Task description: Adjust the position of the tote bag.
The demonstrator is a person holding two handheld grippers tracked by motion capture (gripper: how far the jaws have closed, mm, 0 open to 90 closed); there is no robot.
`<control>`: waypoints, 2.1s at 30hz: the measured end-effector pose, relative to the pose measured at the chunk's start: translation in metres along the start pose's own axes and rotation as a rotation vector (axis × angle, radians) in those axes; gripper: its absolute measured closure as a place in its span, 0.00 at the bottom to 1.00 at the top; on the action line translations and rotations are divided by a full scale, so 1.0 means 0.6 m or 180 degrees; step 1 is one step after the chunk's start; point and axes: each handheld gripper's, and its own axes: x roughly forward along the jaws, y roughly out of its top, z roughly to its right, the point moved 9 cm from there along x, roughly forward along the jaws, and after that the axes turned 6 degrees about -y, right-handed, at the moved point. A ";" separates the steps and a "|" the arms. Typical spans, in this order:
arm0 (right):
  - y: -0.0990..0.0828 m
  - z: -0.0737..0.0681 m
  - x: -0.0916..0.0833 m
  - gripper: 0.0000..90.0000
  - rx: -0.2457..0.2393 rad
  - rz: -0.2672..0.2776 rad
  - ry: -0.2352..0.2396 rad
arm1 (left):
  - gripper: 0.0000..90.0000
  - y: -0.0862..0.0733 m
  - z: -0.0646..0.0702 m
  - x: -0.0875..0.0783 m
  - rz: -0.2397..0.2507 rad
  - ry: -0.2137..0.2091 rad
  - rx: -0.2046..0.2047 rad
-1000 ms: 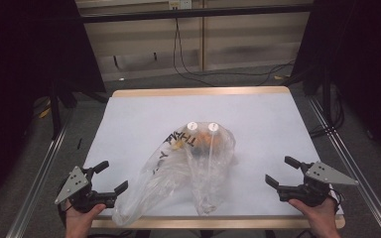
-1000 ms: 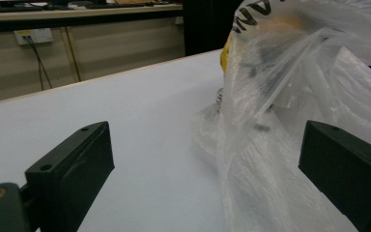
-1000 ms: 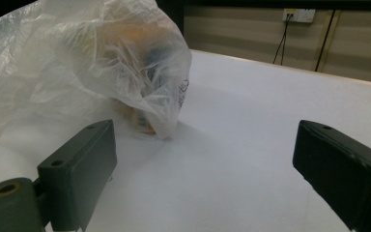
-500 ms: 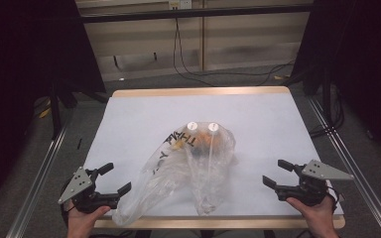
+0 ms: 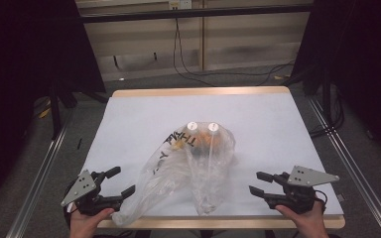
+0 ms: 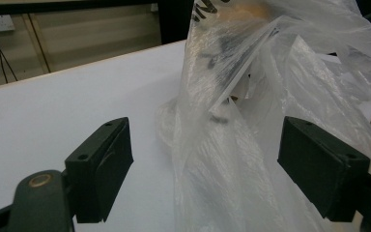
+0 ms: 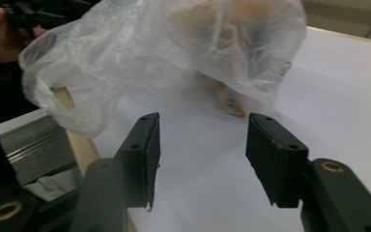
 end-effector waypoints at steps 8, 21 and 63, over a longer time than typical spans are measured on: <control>0.008 -0.046 0.014 0.66 -0.0172 -0.0075 0.0281 | 0.23 0.000 0.002 0.003 -0.0027 -0.0022 -0.0011; 0.016 -0.094 0.034 0.73 -0.0330 -0.0162 0.0618 | 0.25 0.001 0.011 0.008 -0.0053 -0.0096 -0.0026; -0.016 -0.164 0.136 0.79 -0.0735 -0.0667 0.1087 | 0.20 -0.006 -0.018 -0.001 -0.0017 0.0008 -0.0195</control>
